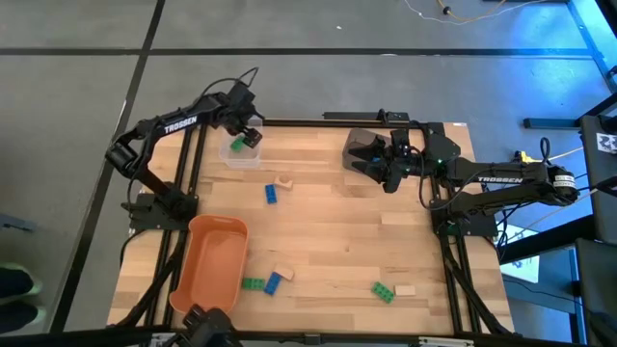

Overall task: Sort & place blocks by color
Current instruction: Put the right green game piece into the transparent bin

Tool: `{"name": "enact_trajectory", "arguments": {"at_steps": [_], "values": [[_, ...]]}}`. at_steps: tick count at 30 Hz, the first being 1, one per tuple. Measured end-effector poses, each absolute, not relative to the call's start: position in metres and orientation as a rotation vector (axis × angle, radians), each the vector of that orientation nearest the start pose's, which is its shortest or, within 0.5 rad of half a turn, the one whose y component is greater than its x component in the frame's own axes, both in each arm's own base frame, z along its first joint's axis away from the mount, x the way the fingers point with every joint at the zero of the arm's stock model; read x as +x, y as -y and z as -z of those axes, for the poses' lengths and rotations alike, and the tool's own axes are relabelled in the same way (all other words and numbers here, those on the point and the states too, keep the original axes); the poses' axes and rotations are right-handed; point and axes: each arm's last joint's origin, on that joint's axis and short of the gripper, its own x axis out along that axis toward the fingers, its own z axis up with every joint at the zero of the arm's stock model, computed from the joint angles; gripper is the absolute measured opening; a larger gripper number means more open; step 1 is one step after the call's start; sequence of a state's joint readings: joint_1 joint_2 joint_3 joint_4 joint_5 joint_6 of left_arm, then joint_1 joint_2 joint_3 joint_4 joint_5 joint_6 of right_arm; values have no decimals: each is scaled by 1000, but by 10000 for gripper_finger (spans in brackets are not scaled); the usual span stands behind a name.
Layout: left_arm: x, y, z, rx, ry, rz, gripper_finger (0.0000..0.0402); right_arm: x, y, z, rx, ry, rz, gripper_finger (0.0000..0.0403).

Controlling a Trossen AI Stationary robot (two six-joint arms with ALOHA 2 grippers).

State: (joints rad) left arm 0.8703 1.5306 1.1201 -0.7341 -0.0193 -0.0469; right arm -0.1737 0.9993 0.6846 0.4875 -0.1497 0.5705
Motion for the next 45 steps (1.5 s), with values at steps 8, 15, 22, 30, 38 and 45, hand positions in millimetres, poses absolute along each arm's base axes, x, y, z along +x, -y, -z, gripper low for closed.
{"name": "enact_trajectory", "arguments": {"at_steps": [8,15,22,30,38,45], "values": [[228,-176,-276,-556,-793,-463,309,221,34,-323,539,173,-25,277],[261,-88,-309,-425,-484,-249,309,221,34,-323,510,173,-23,277],[278,-13,-322,-361,-161,-106,309,221,34,-323,509,167,-45,277],[280,11,-330,-303,-97,-5,309,221,33,-323,488,165,-50,277],[280,5,-334,-301,-79,-42,302,221,34,-324,487,168,-49,277],[256,-6,-355,-292,-17,-52,300,221,34,-324,508,176,-52,277]]}}
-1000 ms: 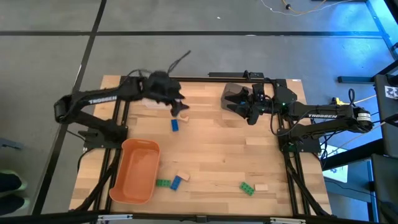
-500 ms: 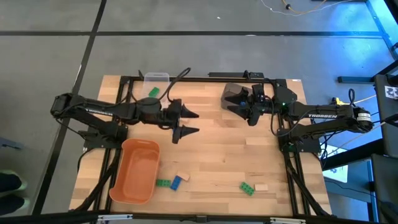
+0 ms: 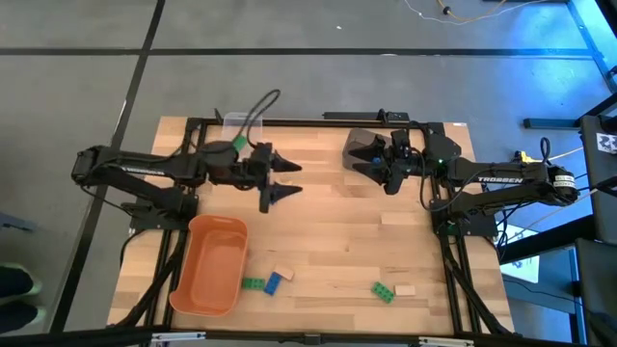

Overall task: Sort & place blocks by color
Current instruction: Put the right green game piece into the transparent bin

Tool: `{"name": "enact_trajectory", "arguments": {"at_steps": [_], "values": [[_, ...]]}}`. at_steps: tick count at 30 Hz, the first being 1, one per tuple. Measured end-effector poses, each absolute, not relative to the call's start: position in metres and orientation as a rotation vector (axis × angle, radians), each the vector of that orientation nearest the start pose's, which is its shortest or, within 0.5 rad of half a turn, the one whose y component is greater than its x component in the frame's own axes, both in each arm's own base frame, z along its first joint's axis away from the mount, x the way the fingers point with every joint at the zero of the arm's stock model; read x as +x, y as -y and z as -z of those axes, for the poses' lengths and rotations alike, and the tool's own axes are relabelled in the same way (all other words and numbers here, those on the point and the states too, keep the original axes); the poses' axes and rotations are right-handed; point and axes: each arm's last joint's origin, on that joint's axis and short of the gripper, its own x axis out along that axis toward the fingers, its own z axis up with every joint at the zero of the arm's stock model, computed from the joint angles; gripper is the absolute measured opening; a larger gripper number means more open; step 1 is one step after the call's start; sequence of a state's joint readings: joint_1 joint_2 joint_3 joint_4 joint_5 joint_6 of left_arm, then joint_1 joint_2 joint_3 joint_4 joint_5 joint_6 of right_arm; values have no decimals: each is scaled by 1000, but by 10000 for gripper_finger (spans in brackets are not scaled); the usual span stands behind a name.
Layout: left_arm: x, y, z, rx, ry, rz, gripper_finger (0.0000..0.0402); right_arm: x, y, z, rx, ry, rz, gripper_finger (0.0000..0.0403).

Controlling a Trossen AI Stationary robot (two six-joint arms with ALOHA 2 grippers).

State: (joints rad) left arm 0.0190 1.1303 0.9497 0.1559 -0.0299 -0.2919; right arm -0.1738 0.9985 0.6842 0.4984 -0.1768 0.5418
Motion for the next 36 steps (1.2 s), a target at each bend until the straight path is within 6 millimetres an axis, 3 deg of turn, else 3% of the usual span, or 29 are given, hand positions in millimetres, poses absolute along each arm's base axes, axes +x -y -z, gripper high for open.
{"name": "enact_trajectory", "arguments": {"at_steps": [8,20,28,36], "values": [[216,-18,-379,-231,88,-111,300,221,34,-325,506,181,-54,277],[175,-17,-332,-365,297,-142,300,221,33,-325,544,180,-59,277],[171,-13,-328,-270,273,-25,300,221,28,-325,665,171,-87,277],[171,-9,-328,-250,250,116,300,226,-2,-322,746,114,-180,277]]}}
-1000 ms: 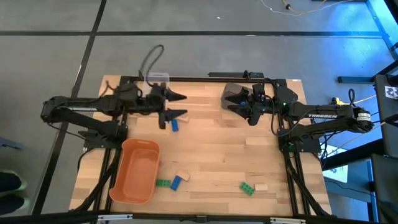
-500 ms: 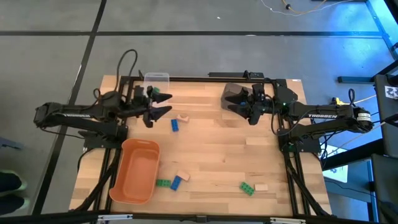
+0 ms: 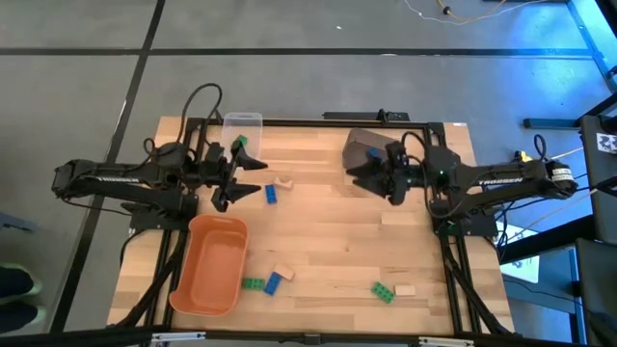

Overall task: Sort & place blocks by color
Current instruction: Put the right green game piece into the transparent bin

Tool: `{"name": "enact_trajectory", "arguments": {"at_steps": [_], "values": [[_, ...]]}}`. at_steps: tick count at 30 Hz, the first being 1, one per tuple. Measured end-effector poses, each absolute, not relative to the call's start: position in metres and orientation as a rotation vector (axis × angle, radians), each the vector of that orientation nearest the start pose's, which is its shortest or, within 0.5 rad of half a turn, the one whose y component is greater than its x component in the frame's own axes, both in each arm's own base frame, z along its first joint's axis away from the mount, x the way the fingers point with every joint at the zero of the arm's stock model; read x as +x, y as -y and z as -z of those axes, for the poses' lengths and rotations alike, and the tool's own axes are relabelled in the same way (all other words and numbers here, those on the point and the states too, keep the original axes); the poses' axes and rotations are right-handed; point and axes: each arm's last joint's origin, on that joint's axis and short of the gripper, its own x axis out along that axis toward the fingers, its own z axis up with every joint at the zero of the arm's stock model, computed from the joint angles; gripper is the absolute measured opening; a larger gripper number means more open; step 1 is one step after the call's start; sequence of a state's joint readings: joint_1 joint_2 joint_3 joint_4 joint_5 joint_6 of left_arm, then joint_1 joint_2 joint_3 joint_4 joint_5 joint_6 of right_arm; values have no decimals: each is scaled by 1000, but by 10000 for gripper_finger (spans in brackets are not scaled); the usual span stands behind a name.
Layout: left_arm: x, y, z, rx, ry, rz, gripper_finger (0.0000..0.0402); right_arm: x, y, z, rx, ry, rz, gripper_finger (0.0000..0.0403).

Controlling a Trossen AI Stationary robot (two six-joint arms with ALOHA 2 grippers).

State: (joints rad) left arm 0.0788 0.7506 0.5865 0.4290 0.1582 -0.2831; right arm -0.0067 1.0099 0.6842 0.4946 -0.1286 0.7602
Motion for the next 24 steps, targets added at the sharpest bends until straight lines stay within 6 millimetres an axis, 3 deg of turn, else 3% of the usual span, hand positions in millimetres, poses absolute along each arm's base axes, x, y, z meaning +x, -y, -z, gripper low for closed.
{"name": "enact_trajectory", "arguments": {"at_steps": [13,18,24], "values": [[173,-11,-324,-268,214,43,300,220,-94,-307,825,-138,-433,277],[173,-13,-320,-300,189,-10,300,213,-135,-309,738,-441,-384,277],[173,-14,-320,-304,189,-51,300,212,-174,-315,691,-779,-210,277]]}}
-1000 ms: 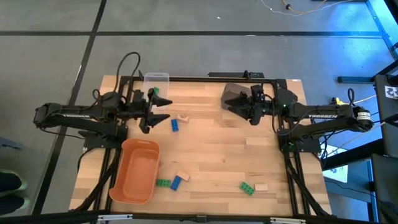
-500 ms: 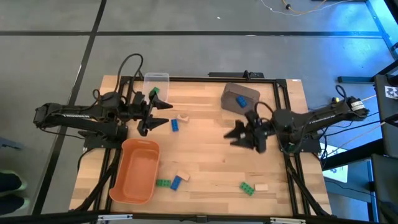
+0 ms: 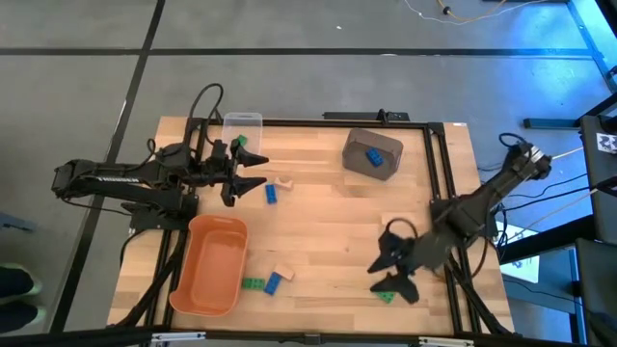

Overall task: Sort & place blocks by color
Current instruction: Put the right green game piece into the transparent bin

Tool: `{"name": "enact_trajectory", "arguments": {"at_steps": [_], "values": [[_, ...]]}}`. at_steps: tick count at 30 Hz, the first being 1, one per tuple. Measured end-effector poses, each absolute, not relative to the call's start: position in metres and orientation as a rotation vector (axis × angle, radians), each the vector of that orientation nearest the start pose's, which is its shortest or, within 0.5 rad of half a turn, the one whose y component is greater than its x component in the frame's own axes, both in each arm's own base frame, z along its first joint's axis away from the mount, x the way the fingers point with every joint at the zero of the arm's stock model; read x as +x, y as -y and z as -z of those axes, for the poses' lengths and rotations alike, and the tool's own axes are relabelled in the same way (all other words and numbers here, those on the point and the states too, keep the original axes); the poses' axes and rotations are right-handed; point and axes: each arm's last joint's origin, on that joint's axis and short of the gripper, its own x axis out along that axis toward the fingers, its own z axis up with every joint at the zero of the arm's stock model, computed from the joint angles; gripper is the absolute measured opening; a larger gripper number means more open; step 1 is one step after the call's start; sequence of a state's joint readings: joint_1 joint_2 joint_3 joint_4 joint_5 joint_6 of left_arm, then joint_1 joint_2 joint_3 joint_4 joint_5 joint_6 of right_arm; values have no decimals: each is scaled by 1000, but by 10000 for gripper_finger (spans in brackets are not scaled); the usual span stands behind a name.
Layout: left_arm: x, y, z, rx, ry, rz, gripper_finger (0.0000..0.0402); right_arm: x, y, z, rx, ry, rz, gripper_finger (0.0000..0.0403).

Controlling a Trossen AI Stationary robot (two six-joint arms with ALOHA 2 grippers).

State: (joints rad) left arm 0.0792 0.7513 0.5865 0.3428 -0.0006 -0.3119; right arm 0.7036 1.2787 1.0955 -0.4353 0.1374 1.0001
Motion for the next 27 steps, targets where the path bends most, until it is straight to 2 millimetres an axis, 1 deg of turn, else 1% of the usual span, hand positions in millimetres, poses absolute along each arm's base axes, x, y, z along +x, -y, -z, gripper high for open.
{"name": "enact_trajectory", "arguments": {"at_steps": [3,6,10,12,18,22,27], "values": [[173,-14,-320,-305,190,-58,300,216,-194,-307,665,-956,-92,277],[173,-14,-320,-305,192,-68,300,222,-210,-297,664,-1094,42,277],[173,-15,-320,-306,194,-79,300,231,-225,-271,690,-1290,232,277],[173,-15,-320,-307,195,-85,300,235,-230,-256,700,-1367,295,277],[173,-15,-320,-307,195,-85,300,245,-244,-211,675,-1522,394,277],[173,-15,-320,-307,196,-86,300,249,-249,-190,632,-1557,449,277],[173,-15,-320,-307,196,-86,300,251,-250,-170,578,-1594,516,277]]}}
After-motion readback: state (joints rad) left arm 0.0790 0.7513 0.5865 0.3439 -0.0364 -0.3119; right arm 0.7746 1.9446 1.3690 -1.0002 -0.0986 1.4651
